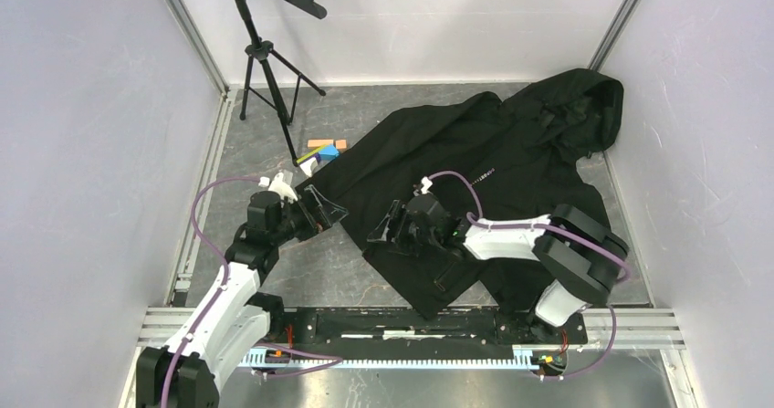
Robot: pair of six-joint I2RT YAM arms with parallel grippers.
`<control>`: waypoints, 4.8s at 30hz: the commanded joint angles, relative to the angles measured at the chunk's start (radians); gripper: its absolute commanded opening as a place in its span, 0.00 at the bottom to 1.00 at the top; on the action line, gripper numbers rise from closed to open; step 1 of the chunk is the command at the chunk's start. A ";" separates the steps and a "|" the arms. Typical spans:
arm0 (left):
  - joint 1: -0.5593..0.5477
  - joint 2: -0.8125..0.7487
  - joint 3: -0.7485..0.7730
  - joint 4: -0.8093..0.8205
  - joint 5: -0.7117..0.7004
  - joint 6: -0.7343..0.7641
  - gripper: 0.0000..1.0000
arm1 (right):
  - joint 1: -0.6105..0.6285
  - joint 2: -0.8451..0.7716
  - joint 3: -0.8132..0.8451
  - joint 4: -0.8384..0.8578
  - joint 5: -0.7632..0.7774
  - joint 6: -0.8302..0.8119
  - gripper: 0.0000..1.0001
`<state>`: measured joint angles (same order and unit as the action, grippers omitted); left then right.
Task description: Zip up the jacket
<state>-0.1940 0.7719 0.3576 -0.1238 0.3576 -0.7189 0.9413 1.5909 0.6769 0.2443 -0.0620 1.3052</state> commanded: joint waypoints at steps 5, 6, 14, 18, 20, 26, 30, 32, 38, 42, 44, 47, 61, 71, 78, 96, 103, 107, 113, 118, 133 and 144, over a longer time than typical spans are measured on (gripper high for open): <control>-0.009 -0.056 -0.035 0.044 0.053 -0.031 0.97 | 0.045 0.131 0.124 0.025 0.038 0.141 0.64; -0.011 -0.057 -0.038 0.044 0.054 -0.034 0.97 | 0.045 0.140 0.113 0.054 0.038 0.148 0.58; -0.028 -0.089 -0.039 0.019 0.095 -0.056 0.98 | 0.047 0.114 0.070 -0.012 0.155 0.169 0.45; -0.043 -0.102 -0.032 0.008 0.085 -0.065 0.98 | 0.048 0.149 0.087 0.019 0.184 0.109 0.39; -0.051 -0.095 -0.025 0.007 0.087 -0.069 0.98 | 0.047 0.153 0.084 0.022 0.180 0.092 0.26; -0.109 -0.040 0.003 0.016 0.108 -0.071 0.98 | 0.037 -0.027 -0.072 0.198 0.231 -0.183 0.00; -0.158 0.044 0.006 0.117 0.129 -0.113 0.94 | 0.027 -0.158 -0.286 0.642 0.078 -0.550 0.00; -0.189 0.103 0.005 0.215 0.145 -0.153 0.89 | 0.020 -0.187 -0.331 0.722 0.013 -0.664 0.00; -0.304 0.303 0.088 0.324 0.131 -0.137 0.72 | 0.012 -0.201 -0.425 0.848 -0.036 -0.794 0.00; -0.331 0.388 0.108 0.397 0.171 -0.137 0.63 | 0.002 -0.185 -0.454 0.930 -0.054 -0.781 0.00; -0.343 0.398 0.108 0.401 0.165 -0.123 0.62 | 0.002 -0.173 -0.466 0.973 -0.071 -0.765 0.00; -0.360 0.405 0.106 0.403 0.145 -0.105 0.69 | 0.001 -0.161 -0.501 1.074 -0.087 -0.744 0.00; -0.463 0.302 0.122 0.238 -0.053 -0.033 0.77 | 0.001 -0.060 -0.518 1.216 -0.100 -0.666 0.00; -0.513 0.345 0.134 0.193 -0.069 -0.029 0.51 | 0.000 -0.024 -0.522 1.265 -0.105 -0.629 0.01; -0.516 0.317 0.101 0.214 -0.059 -0.047 0.46 | 0.001 -0.008 -0.529 1.284 -0.108 -0.619 0.00; -0.516 0.400 0.117 0.263 0.005 -0.036 0.45 | 0.001 0.038 -0.529 1.320 -0.122 -0.603 0.00; -0.516 0.444 0.130 0.310 0.041 -0.035 0.31 | 0.001 0.042 -0.530 1.316 -0.119 -0.606 0.00; -0.515 0.452 0.136 0.346 0.081 -0.035 0.13 | 0.001 0.042 -0.534 1.310 -0.115 -0.606 0.00; -0.515 0.408 0.119 0.392 0.107 -0.017 0.02 | 0.001 0.028 -0.550 1.305 -0.116 -0.603 0.01; -0.515 0.356 0.083 0.470 0.134 -0.022 0.02 | 0.001 -0.011 -0.564 1.262 -0.135 -0.580 0.09; -0.516 0.287 0.023 0.695 0.262 0.062 0.02 | 0.002 -0.262 -0.671 1.088 -0.213 -0.546 0.51; -0.522 0.195 0.001 0.709 0.184 0.166 0.02 | -0.001 -0.466 -0.538 0.784 -0.280 -0.640 0.95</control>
<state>-0.7113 0.9787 0.3576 0.4980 0.5499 -0.6140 0.9401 1.1576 0.0860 1.1034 -0.3229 0.7158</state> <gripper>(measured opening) 0.035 0.891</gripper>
